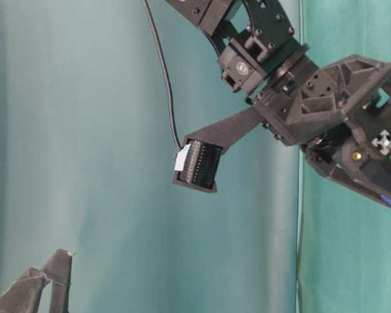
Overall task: Handover the blue block to the right arm after grasping it with the left arm, then place it in the designated position.
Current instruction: 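Rotate the right gripper downward and lower the cube to the table, then open the right gripper to release the cube on the table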
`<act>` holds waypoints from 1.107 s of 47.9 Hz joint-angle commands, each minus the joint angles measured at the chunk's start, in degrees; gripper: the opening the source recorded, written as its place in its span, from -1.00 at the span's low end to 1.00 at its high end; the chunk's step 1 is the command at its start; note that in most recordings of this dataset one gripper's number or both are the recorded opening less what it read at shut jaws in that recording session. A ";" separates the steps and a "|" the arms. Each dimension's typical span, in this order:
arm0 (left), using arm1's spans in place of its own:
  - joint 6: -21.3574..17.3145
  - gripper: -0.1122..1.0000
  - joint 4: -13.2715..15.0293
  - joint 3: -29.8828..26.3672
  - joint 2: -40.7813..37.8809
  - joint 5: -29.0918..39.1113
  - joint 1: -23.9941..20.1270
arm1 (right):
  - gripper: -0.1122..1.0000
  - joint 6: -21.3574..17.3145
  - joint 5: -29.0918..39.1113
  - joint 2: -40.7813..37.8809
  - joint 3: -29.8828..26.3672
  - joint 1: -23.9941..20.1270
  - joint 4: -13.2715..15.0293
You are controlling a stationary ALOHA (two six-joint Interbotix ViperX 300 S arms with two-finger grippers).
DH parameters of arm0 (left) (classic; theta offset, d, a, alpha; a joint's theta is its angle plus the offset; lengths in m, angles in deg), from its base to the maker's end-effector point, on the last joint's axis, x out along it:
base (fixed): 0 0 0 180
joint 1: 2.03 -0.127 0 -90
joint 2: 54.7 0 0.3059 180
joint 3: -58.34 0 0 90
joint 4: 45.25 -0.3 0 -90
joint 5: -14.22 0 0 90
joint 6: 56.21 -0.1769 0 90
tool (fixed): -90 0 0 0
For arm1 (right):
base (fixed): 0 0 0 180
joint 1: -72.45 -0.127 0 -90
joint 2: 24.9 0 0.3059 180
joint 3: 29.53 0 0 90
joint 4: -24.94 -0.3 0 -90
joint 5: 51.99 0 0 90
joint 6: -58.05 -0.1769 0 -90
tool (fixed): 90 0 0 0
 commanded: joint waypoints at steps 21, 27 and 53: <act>0.00 1.00 0.09 -0.79 0.26 -0.26 -0.18 | 0.89 0.00 2.90 3.16 -0.79 -1.05 -0.26; 0.00 1.00 0.09 -0.79 0.26 -0.18 -0.18 | 0.87 0.18 4.04 4.22 -1.05 -1.05 -0.09; 0.00 1.00 0.09 -0.79 0.26 -0.18 -0.18 | 0.88 0.35 5.01 5.89 -1.14 -1.05 0.26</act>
